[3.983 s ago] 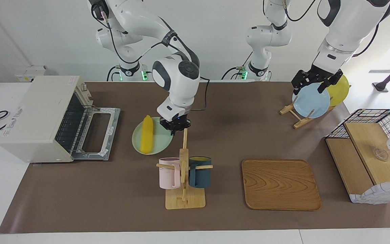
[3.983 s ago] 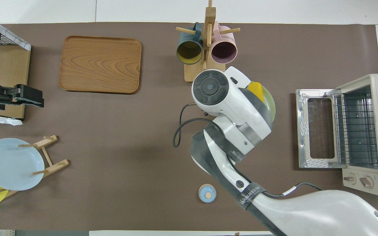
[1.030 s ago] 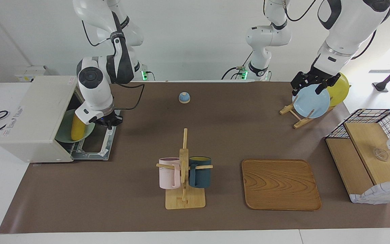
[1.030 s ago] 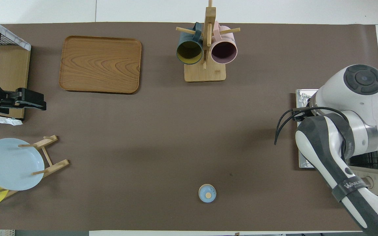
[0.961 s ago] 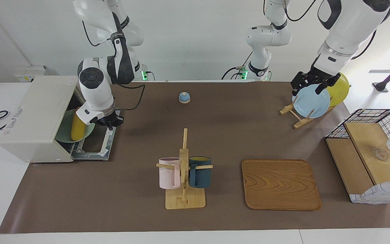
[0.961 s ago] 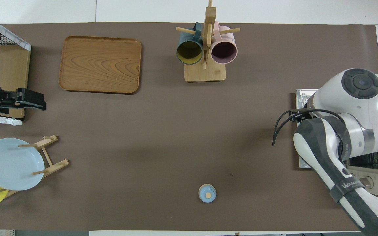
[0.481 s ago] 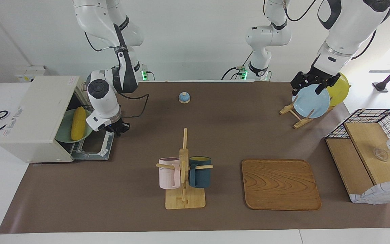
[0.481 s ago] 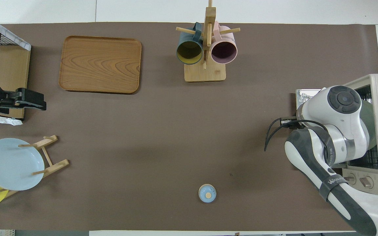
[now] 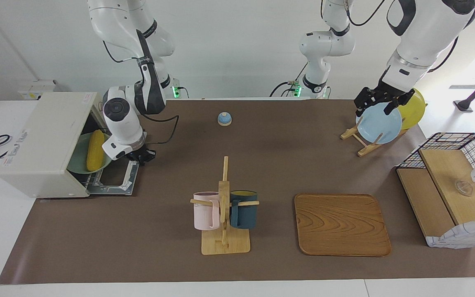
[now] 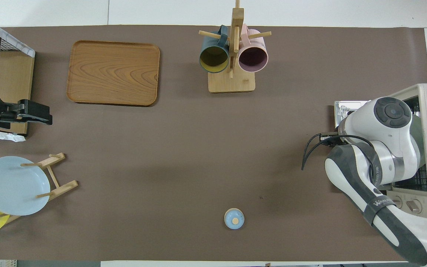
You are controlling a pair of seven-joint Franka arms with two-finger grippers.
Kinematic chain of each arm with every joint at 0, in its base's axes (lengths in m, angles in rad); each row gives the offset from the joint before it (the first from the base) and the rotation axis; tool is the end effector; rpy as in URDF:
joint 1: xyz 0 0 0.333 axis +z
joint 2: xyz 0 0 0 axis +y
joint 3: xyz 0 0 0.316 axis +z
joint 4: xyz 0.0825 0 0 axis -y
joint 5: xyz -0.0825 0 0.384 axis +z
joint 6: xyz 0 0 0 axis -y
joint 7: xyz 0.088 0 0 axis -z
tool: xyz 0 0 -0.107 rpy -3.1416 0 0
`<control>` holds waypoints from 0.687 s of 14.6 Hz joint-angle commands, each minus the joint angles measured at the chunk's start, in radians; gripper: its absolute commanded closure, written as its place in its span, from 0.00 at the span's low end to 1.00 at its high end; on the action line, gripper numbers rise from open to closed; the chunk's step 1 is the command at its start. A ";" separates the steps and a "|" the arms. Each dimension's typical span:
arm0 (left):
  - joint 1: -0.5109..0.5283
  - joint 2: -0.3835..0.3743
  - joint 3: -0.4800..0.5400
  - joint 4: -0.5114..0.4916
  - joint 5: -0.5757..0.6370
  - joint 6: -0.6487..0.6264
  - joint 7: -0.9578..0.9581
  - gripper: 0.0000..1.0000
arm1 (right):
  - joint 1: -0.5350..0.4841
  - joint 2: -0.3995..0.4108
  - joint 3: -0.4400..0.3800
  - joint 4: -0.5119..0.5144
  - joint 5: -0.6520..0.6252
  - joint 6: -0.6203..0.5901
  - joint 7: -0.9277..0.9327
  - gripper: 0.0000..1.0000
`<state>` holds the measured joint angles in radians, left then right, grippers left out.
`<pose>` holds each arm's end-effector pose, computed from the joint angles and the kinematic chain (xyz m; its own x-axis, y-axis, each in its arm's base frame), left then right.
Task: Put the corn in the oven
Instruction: 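Push the oven door closed with the right gripper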
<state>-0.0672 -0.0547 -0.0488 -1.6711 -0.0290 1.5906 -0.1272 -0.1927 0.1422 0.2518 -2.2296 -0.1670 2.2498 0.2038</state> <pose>0.5336 -0.0660 0.6087 0.9995 0.0119 -0.0290 0.0126 -0.9997 0.0228 0.5271 0.0264 0.3014 0.9942 -0.0376 -0.1007 -0.0271 -0.9942 0.1039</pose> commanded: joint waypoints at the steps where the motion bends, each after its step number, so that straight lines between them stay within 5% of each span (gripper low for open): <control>1: 0.012 -0.027 -0.005 -0.025 -0.016 0.009 0.000 0.00 | -0.011 -0.006 0.006 0.022 -0.052 -0.053 -0.003 1.00; 6: 0.012 -0.027 -0.005 -0.025 -0.016 0.009 -0.002 0.00 | -0.011 -0.026 0.006 0.154 -0.175 -0.275 -0.038 1.00; 10: 0.012 -0.027 -0.005 -0.025 -0.016 0.009 0.000 0.00 | -0.091 -0.084 -0.005 0.208 -0.178 -0.367 -0.239 1.00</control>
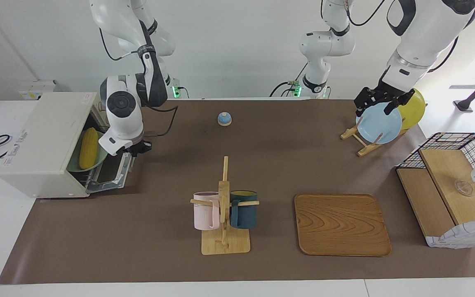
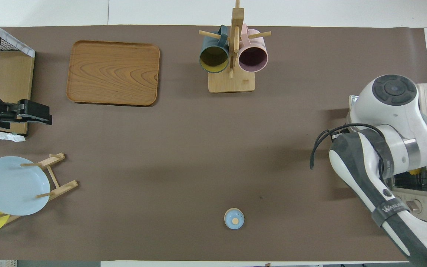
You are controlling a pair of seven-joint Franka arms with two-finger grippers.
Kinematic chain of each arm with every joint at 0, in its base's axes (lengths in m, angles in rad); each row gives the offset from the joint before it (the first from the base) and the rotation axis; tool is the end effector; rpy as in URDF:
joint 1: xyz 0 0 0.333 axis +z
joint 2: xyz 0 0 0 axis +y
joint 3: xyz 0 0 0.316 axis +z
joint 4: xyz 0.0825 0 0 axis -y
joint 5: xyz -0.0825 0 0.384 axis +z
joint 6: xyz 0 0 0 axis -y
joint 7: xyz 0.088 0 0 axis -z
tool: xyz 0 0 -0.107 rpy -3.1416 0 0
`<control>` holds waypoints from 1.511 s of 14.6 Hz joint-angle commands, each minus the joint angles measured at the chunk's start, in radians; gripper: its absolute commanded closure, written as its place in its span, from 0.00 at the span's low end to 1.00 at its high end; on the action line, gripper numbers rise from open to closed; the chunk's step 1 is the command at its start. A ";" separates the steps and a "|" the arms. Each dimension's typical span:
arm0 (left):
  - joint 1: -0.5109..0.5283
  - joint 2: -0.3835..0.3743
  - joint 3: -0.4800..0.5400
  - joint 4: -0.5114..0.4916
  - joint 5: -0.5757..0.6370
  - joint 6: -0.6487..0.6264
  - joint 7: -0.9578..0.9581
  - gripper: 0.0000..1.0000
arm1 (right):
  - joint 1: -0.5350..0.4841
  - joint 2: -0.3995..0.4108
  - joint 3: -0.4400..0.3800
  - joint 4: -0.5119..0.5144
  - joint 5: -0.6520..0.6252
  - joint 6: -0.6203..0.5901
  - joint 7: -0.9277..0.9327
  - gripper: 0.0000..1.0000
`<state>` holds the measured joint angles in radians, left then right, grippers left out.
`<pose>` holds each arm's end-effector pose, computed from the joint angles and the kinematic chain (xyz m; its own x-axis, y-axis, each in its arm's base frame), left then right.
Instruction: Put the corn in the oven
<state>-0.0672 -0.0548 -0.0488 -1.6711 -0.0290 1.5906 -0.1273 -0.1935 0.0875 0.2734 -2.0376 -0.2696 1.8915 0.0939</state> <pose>0.5336 -0.0660 0.6088 0.9995 0.0120 -0.0289 0.0127 -0.9997 0.0228 0.5418 0.0218 0.3877 0.9735 0.0753 -0.2158 0.1247 -0.9663 0.2253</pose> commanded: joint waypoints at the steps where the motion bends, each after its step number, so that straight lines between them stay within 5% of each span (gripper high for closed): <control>1: 0.012 -0.027 -0.005 -0.025 -0.016 0.009 -0.002 0.00 | -0.115 -0.047 -0.028 0.016 -0.076 -0.015 -0.175 1.00; 7: 0.012 -0.027 -0.005 -0.025 -0.016 0.009 -0.002 0.00 | -0.152 -0.127 -0.029 0.023 -0.060 -0.083 -0.244 1.00; 10: 0.012 -0.027 -0.005 -0.025 -0.016 0.009 -0.002 0.00 | -0.144 -0.144 -0.028 0.126 0.033 -0.190 -0.246 1.00; 12: 0.010 -0.027 -0.005 -0.025 -0.016 0.009 -0.002 0.00 | -0.139 -0.141 -0.025 0.239 0.081 -0.293 -0.246 0.85; 16: 0.012 -0.027 -0.005 -0.025 -0.016 0.009 0.000 0.00 | -0.141 -0.146 -0.023 0.315 0.199 -0.382 -0.244 0.38; 17: 0.012 -0.027 -0.005 -0.025 -0.016 0.009 -0.002 0.00 | -0.139 -0.146 -0.020 0.324 0.225 -0.393 -0.241 0.01; 22: 0.012 -0.027 -0.005 -0.025 -0.016 0.009 -0.002 0.00 | -0.126 -0.143 -0.014 0.346 0.245 -0.394 -0.238 0.00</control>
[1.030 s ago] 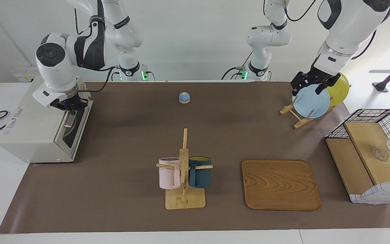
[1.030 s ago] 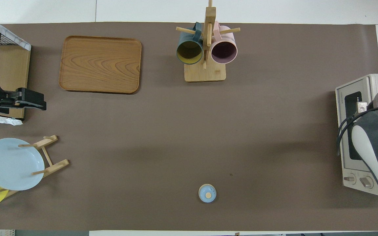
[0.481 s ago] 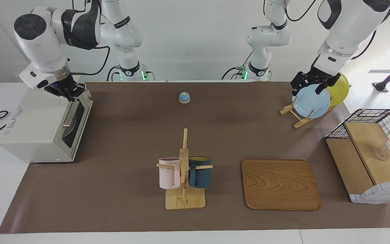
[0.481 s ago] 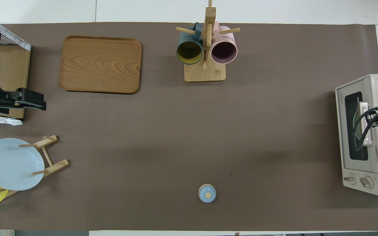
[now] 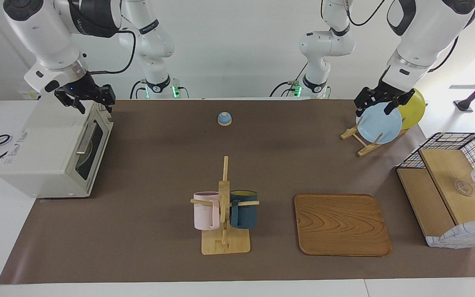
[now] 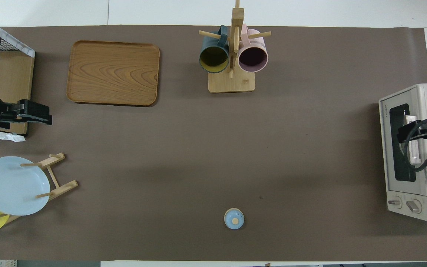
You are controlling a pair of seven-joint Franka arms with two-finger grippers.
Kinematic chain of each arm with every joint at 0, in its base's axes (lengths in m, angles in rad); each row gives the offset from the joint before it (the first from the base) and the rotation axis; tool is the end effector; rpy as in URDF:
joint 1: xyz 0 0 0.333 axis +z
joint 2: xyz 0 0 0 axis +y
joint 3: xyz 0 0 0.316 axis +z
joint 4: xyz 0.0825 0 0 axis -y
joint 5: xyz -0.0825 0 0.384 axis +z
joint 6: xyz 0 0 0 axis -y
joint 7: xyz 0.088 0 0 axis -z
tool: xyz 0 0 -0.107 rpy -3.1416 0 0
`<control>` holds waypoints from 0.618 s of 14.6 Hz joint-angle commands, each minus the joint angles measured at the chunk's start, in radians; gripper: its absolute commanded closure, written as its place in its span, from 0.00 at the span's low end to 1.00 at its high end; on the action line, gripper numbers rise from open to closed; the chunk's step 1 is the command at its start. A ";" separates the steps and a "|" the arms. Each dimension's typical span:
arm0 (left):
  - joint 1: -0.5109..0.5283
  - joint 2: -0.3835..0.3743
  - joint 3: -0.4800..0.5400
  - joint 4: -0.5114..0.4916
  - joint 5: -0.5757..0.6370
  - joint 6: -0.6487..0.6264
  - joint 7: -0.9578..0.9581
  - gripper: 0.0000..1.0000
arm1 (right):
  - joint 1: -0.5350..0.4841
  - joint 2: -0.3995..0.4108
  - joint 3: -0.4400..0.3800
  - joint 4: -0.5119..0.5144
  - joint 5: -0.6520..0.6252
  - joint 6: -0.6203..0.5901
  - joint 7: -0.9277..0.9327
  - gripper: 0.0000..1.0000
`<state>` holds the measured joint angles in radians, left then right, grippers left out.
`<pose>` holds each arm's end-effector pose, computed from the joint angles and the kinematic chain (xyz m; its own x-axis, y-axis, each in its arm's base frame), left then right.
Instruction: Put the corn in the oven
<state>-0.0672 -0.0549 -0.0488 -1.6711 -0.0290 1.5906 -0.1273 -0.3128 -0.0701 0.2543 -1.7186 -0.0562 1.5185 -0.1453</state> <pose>0.5336 -0.0660 0.6088 0.9995 0.0120 -0.0288 0.0127 -0.9997 0.0228 0.5224 -0.0327 0.5880 0.9867 0.0811 -0.1410 0.0894 -0.9945 0.0537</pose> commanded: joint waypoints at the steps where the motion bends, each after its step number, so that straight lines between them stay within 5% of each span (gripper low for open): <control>1: 0.012 -0.026 -0.005 -0.025 -0.016 0.009 -0.002 0.00 | -0.006 0.015 0.005 0.025 0.038 -0.021 0.001 0.00; 7: 0.012 -0.026 -0.005 -0.025 -0.016 0.009 -0.002 0.00 | 0.026 0.012 -0.006 0.025 0.042 -0.040 0.012 0.00; 9: 0.012 -0.026 -0.005 -0.025 -0.016 0.009 -0.002 0.00 | 0.168 0.009 -0.134 0.031 0.038 -0.043 0.050 0.00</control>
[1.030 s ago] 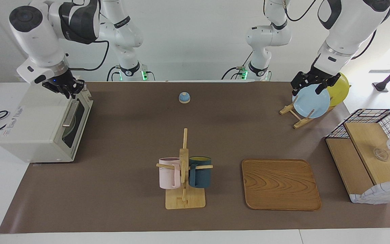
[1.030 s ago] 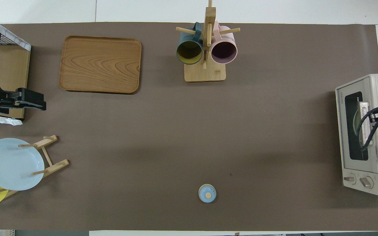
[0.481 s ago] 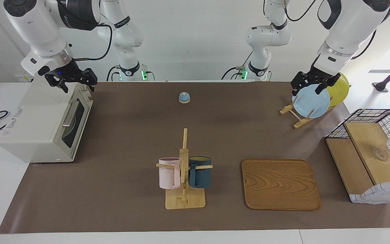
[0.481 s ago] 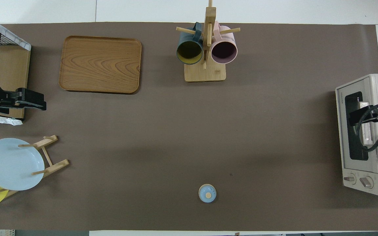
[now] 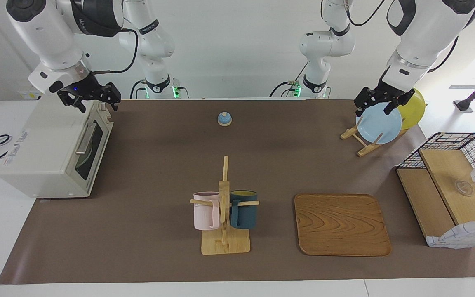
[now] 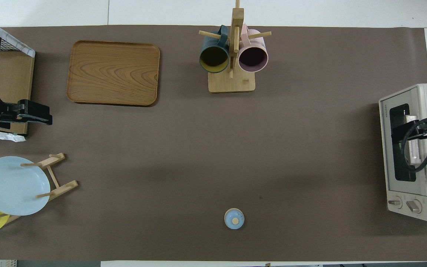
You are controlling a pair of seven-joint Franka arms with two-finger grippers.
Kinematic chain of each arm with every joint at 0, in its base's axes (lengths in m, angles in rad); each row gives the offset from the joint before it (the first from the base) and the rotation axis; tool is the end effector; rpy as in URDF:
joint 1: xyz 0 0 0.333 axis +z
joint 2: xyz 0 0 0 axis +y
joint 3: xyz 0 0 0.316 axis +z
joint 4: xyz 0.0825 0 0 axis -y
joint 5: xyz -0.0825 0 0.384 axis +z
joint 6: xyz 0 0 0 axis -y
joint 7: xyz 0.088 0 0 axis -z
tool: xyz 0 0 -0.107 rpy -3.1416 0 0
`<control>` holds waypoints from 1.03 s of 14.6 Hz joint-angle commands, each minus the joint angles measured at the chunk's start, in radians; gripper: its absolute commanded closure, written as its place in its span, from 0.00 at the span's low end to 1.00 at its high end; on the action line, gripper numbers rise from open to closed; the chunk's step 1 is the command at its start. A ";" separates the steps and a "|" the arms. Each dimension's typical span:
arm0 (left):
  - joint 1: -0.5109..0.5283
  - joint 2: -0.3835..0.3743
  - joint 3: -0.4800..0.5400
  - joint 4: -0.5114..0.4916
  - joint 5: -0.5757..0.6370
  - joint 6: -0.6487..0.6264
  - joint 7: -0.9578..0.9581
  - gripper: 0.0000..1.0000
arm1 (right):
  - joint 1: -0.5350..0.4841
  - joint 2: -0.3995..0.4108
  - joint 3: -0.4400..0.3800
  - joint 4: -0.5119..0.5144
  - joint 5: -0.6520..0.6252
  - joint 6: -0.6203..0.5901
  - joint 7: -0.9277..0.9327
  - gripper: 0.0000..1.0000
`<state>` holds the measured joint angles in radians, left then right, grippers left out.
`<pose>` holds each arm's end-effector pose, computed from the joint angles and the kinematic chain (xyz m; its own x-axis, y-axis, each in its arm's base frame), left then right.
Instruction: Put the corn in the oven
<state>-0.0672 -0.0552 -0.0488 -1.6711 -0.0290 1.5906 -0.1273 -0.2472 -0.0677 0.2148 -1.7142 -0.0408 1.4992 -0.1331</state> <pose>0.5335 -0.0659 0.6090 0.9995 0.0120 -0.0285 0.0127 -0.9997 0.0228 0.5215 -0.0181 0.5876 0.9834 0.0952 -0.1542 0.1017 -0.9942 0.0349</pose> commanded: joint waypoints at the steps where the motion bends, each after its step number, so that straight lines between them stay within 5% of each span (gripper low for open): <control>1: 0.012 -0.026 -0.005 -0.025 -0.016 0.009 -0.002 0.00 | 0.149 0.006 -0.139 0.027 0.025 -0.019 0.044 0.00; 15: 0.010 -0.026 -0.005 -0.025 -0.016 0.009 -0.002 0.00 | 0.272 0.026 -0.276 0.027 0.010 -0.010 0.047 0.00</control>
<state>-0.0672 -0.0552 -0.0488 -1.6711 -0.0290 1.5906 -0.1273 0.0087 -0.0518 -0.0457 -1.7013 -0.0408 1.4968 -0.0974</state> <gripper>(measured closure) 0.000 0.000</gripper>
